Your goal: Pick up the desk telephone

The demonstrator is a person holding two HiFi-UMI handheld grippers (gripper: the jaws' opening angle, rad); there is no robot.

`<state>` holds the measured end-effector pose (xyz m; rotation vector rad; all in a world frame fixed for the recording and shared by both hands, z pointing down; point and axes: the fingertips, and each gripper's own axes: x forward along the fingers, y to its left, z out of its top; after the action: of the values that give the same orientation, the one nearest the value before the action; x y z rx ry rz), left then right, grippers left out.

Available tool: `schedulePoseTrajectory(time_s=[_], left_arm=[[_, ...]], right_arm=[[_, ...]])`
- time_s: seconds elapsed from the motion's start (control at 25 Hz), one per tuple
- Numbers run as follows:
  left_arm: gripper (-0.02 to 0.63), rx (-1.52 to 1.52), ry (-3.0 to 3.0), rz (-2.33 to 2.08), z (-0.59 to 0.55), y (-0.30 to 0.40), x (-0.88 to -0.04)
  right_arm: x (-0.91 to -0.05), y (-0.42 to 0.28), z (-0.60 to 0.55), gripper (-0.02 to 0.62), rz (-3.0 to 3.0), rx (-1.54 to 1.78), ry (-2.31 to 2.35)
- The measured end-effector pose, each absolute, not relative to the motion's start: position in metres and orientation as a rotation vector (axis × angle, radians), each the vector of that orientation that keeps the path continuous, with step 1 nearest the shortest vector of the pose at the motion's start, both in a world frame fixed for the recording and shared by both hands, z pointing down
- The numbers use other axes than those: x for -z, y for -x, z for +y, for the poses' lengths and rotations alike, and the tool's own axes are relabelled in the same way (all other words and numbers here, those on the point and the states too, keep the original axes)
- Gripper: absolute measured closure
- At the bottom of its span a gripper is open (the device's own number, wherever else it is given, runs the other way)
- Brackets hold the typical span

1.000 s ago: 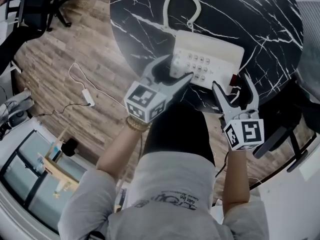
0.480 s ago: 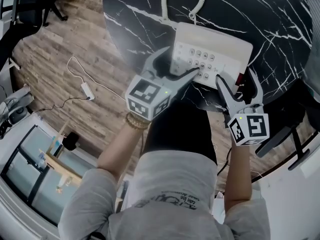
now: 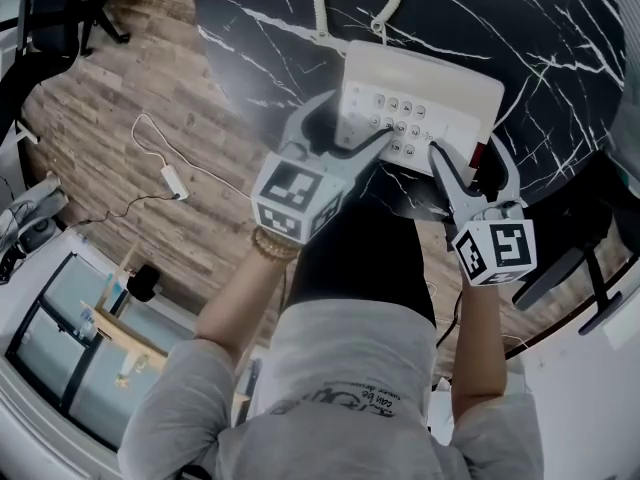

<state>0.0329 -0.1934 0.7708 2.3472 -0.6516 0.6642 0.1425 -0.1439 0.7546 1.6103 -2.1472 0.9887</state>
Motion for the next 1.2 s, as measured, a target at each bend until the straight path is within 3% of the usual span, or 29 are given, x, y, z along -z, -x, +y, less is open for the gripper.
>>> schedulePoseTrajectory(time_s=[0.56, 1.2], left_arm=[[0.241, -0.717, -2.368, -0.691, -0.186, -0.029, -0.744], [0.238, -0.609, -2.532, -0.786, -0.207, -0.038, -0.594]], right_arm=[[-0.728, -0.136, -0.138, 0.264, -2.094, -1.010, -1.650], [-0.586, -0.143, -0.156, 0.264, -2.204, -0.854, -1.759]])
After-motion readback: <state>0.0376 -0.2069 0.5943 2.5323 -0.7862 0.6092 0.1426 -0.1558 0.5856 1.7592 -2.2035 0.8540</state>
